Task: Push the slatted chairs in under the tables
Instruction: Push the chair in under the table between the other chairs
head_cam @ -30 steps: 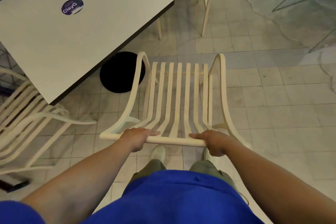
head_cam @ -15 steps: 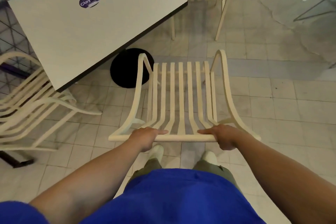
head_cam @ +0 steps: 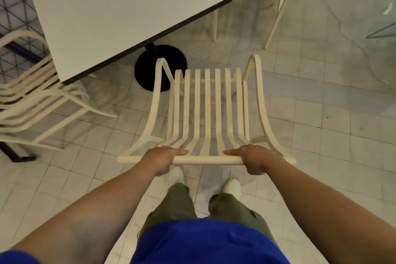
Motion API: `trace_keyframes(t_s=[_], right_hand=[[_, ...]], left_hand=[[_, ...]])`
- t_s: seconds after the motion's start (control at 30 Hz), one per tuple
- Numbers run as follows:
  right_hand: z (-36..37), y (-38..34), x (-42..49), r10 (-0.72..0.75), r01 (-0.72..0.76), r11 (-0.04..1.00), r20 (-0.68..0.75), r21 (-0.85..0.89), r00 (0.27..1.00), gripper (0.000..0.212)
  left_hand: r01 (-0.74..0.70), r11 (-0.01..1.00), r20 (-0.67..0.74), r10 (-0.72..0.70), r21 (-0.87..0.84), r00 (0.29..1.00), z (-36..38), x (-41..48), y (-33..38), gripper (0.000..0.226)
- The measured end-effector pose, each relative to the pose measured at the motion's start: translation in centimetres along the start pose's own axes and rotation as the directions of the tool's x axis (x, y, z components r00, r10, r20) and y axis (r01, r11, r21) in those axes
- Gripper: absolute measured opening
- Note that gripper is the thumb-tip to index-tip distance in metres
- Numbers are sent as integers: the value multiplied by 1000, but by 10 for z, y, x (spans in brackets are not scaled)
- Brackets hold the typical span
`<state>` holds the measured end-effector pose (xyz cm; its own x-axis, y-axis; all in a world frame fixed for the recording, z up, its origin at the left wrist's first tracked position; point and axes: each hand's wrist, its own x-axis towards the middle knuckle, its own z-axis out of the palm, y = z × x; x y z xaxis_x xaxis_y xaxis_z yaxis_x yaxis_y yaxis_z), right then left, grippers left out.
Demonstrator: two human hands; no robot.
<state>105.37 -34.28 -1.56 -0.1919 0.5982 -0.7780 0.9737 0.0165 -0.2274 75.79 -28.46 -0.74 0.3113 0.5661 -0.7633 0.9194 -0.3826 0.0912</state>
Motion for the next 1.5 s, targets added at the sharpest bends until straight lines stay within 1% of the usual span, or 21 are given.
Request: trace_keyframes(t_s=[0.27,0.47,0.67,0.8,0.97,1.07,1.17,1.3,1.5], right_hand=[[3,-1,2,35,-35,999,-2,1,999,91],[2,-3,0,48,-48,998,1,-31,999,93],[-1,-4,-1,64,-63,997,10,-48,998,92],[-8,1,0,34,-33,995,11,-95,999,91],[-21,13,6,-14,17,990,24,-141,1000,90],[-30,25,10,-36,41,985,37,-169,999,94],[-40,43,12,-64,74,975,55,-211,996,96],[-56,70,13,-116,133,961,82,-242,990,93],[-75,96,15,-207,237,932,136,-273,969,90]], left_hand=[[-37,999,-58,36,-14,998,7,5,-3,78],[-33,998,-30,31,-50,999,12,5,-6,84],[-45,997,-16,44,-59,999,19,-2,-2,81],[-31,995,-3,31,-100,1000,27,-11,5,81],[22,989,-11,-24,-143,1000,28,-15,18,84],[60,984,-15,-63,-171,998,27,-13,30,86],[106,971,-5,-110,-215,994,24,-9,50,86],[166,949,17,-167,-267,986,21,-7,83,85],[218,911,-9,-236,-350,972,16,-6,118,86]])
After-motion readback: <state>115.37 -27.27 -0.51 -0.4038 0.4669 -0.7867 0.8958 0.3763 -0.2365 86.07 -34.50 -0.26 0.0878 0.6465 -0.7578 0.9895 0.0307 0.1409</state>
